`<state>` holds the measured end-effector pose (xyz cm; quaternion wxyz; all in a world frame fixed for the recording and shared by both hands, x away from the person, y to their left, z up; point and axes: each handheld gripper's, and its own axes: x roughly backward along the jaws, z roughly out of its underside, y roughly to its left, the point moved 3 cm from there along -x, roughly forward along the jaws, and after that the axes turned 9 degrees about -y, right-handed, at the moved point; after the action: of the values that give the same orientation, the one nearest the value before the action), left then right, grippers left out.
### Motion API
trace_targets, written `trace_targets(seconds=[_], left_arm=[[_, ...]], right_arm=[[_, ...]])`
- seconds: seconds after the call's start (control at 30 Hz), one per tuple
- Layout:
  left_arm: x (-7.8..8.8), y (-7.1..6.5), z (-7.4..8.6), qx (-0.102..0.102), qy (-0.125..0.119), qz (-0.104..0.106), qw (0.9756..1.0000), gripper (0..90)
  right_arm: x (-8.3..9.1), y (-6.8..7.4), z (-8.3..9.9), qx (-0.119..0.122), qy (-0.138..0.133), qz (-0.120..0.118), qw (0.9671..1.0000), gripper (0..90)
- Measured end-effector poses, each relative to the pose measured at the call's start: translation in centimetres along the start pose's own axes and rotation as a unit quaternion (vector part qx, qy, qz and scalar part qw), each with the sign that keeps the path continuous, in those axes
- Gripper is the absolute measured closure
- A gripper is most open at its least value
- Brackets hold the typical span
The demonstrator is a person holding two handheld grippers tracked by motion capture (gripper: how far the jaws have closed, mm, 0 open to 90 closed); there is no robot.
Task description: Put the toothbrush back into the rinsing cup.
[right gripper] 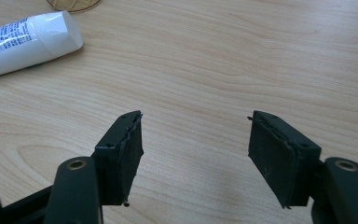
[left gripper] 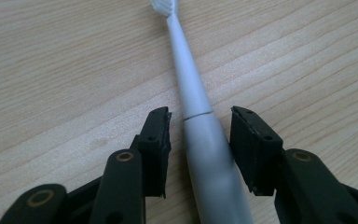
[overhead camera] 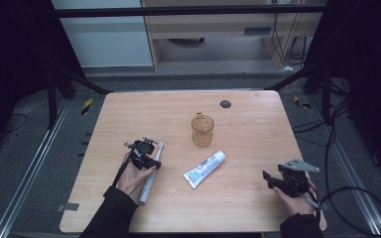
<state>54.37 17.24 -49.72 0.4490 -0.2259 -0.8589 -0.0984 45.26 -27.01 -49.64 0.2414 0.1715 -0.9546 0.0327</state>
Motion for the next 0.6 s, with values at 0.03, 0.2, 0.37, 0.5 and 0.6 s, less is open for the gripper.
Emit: trace_targets(seconds=[0.03, 0.2, 0.37, 0.5, 0.6], left_arm=[[-0.06, -0.03, 0.03, 0.002, 0.0, 0.0, 1.0, 58.1], [-0.06, 0.05, 0.08, 0.007, 0.001, -0.002, 1.0, 61.1], [-0.03, 0.07, 0.13, 0.016, -0.001, -0.003, 0.9999, 65.1], [-0.01, 0.08, 0.18, 0.018, -0.004, -0.004, 0.9998, 67.3], [-0.01, -0.01, 0.19, 0.014, -0.004, -0.009, 0.9999, 67.5]], right_arm=[[0.0, 0.0, 0.0, 0.0, 0.0, 0.0, 1.0, 35.0], [-0.04, 0.03, 0.02, 0.0, 0.002, 0.0, 1.0, 35.0], [-0.05, 0.04, 0.03, 0.0, 0.003, -0.001, 1.0, 35.0], [-0.05, 0.06, 0.02, 0.0, 0.003, 0.0, 1.0, 35.0], [-0.05, 0.06, 0.03, 0.0, 0.003, 0.0, 1.0, 35.0]])
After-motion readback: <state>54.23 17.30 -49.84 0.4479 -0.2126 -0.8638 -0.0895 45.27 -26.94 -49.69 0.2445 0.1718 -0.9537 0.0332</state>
